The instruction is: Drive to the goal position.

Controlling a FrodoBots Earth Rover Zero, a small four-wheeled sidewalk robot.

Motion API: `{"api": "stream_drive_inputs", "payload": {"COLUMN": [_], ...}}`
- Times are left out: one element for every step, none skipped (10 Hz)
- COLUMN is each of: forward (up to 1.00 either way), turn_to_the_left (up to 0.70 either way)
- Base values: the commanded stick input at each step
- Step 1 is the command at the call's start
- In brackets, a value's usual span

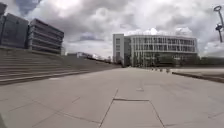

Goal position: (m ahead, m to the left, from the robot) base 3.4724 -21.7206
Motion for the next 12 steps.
{"api": "stream_drive_inputs", "payload": {"forward": [0.7, 0.7, 0.7, 0.7, 0.7, 0.7, 0.7, 0.7, 0.7, 0.7, 0.7, 0.7], "turn_to_the_left": [0.0, 0.0, 0.0, 0.0, 0.0, 0.0, 0.0, 0.0, 0.0, 0.0, 0.0, 0.0]}}
